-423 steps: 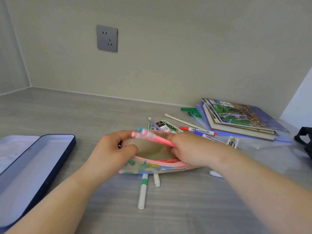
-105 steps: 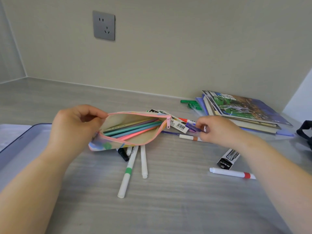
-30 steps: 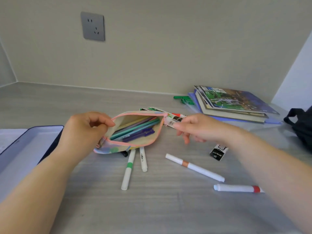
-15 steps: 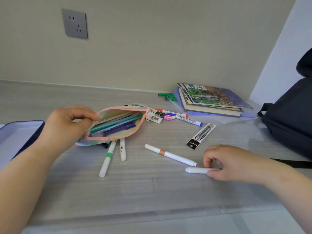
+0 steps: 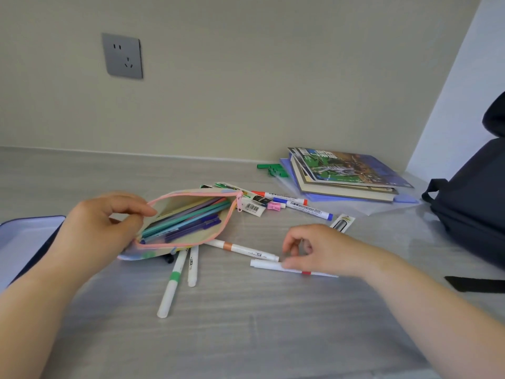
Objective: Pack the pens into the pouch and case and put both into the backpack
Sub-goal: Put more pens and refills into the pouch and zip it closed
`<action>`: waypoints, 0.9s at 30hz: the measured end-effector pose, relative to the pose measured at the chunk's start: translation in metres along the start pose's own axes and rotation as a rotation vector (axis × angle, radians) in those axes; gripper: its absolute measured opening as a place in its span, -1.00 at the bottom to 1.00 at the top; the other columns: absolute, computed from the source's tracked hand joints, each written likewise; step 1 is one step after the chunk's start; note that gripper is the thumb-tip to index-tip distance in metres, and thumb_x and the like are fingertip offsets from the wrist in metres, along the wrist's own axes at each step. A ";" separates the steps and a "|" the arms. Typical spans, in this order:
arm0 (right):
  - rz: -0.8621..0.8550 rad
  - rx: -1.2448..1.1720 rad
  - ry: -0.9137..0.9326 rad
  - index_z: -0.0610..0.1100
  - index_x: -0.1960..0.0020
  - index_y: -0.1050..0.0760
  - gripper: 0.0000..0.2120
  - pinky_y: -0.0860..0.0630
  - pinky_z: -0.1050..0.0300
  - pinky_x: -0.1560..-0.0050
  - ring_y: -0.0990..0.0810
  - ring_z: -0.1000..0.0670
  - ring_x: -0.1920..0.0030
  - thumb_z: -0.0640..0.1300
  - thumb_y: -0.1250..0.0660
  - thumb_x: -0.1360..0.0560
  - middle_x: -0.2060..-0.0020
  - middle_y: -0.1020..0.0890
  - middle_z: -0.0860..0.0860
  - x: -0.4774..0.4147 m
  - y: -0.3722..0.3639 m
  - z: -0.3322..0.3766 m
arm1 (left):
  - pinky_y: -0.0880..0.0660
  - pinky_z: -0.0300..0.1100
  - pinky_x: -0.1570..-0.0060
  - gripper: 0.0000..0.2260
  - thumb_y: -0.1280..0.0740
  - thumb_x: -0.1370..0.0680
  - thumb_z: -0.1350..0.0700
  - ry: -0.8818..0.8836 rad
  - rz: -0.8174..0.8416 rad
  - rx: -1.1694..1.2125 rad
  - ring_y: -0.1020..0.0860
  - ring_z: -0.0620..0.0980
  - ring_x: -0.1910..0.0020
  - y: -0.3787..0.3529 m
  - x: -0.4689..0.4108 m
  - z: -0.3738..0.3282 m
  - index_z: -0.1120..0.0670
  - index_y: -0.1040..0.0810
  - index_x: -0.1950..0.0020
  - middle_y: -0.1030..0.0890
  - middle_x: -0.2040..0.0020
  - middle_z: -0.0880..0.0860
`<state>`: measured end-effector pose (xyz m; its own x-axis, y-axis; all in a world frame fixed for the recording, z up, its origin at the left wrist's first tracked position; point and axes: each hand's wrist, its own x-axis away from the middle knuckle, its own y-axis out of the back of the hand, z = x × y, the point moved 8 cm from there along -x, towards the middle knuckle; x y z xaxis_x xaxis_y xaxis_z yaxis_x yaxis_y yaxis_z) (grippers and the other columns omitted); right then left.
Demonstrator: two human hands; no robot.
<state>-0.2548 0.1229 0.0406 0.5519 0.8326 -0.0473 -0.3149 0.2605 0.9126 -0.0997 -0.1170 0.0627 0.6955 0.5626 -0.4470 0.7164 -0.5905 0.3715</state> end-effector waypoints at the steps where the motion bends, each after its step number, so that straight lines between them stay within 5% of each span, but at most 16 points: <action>1: -0.012 -0.024 -0.027 0.10 0.27 -0.43 -0.83 -0.33 0.54 0.38 -0.44 0.40 0.43 -0.11 -0.38 -0.39 0.37 -0.49 0.19 -0.001 0.007 -0.008 | -0.39 -0.46 0.56 -0.50 -0.25 -0.42 0.36 -0.002 0.001 -0.038 -0.49 -0.20 0.58 0.001 0.000 0.001 -0.27 -0.58 0.39 -0.55 0.24 -0.47; 4: 0.016 0.245 -0.130 0.00 -0.02 -0.48 -0.76 -0.34 0.50 0.20 -0.46 0.35 0.17 -0.26 -0.25 -0.43 0.08 -0.53 0.10 0.000 0.024 -0.040 | -0.49 -0.26 0.38 -0.68 -0.26 -0.32 0.12 0.013 -0.018 -0.130 -0.57 -0.11 0.35 0.002 0.001 -0.006 -0.36 -0.54 0.35 -0.56 0.23 -0.45; 7: 0.100 0.568 -0.192 -0.04 -0.19 -0.40 -0.63 -0.32 0.19 -0.10 -0.38 -0.02 -0.21 -0.29 -0.19 -0.42 -0.19 -0.47 -0.01 -0.001 0.023 -0.063 | -0.50 -0.14 0.18 -0.67 -0.15 -0.24 0.00 0.014 -0.069 -0.188 -0.57 -0.02 0.22 0.005 0.003 -0.011 -0.50 -0.46 0.34 -0.55 0.23 -0.34; 9: 0.074 0.643 -0.173 -0.02 -0.10 -0.42 -0.69 -0.28 0.19 0.01 -0.37 -0.05 -0.19 -0.28 -0.19 -0.42 -0.17 -0.50 -0.02 -0.005 0.023 -0.063 | -0.52 -0.06 0.15 -0.65 -0.15 -0.24 -0.02 -0.002 -0.073 -0.237 -0.57 0.03 0.22 0.006 0.002 -0.011 -0.57 -0.40 0.32 -0.54 0.22 -0.27; 11: 0.035 0.706 -0.136 0.04 0.15 -0.37 -0.82 -0.21 0.22 0.11 -0.39 -0.05 -0.12 -0.26 -0.20 -0.41 -0.07 -0.55 -0.01 -0.011 0.025 -0.058 | -0.48 -0.19 0.22 -0.65 -0.17 -0.25 -0.03 -0.014 -0.067 -0.268 -0.55 -0.01 0.27 0.005 0.001 -0.010 -0.58 -0.38 0.30 -0.55 0.23 -0.21; 14: 0.032 0.683 -0.133 0.07 0.36 -0.21 -0.72 -0.24 0.20 0.15 -0.43 -0.04 -0.05 -0.19 -0.23 -0.41 0.11 -0.55 -0.01 -0.019 0.028 -0.059 | -0.36 -0.18 0.26 -0.67 -0.31 -0.38 0.07 -0.032 -0.061 -0.264 -0.49 -0.06 0.15 0.002 0.000 -0.007 -0.44 -0.45 0.16 -0.55 0.17 -0.10; 17: -0.037 0.538 -0.180 0.06 0.32 -0.25 -0.77 -0.27 0.16 0.31 -0.43 -0.08 0.14 -0.16 -0.22 -0.44 0.26 -0.44 0.02 -0.022 0.041 -0.057 | -0.33 -0.28 0.30 -0.67 -0.29 -0.43 0.16 -0.041 -0.072 -0.264 -0.45 -0.05 0.09 0.002 -0.002 -0.004 -0.32 -0.48 0.05 -0.53 0.18 -0.10; 21: -0.250 0.367 -0.188 -0.07 0.26 -0.23 -0.82 -0.14 0.11 0.45 -0.34 -0.12 0.27 -0.22 -0.18 -0.47 0.44 -0.31 0.02 -0.042 0.069 -0.047 | -0.30 -0.37 0.32 -0.63 -0.30 -0.42 0.16 -0.062 -0.068 -0.273 -0.46 -0.06 0.10 0.001 -0.003 -0.006 -0.38 -0.40 0.15 -0.44 0.23 -0.32; 27: -0.176 0.229 -0.263 0.00 0.41 -0.22 -0.69 -0.24 0.17 0.39 -0.41 -0.12 0.18 -0.11 -0.22 -0.48 0.40 -0.38 0.02 -0.109 0.046 -0.036 | -0.33 -0.37 0.31 -0.63 -0.31 -0.42 0.17 -0.073 -0.054 -0.231 -0.50 -0.15 0.18 0.002 -0.007 -0.006 -0.38 -0.40 0.18 -0.48 0.22 -0.32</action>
<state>-0.3574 0.0619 0.0734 0.7705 0.6235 -0.1327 -0.0335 0.2476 0.9683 -0.1026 -0.1189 0.0715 0.6559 0.5413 -0.5261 0.7520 -0.4081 0.5177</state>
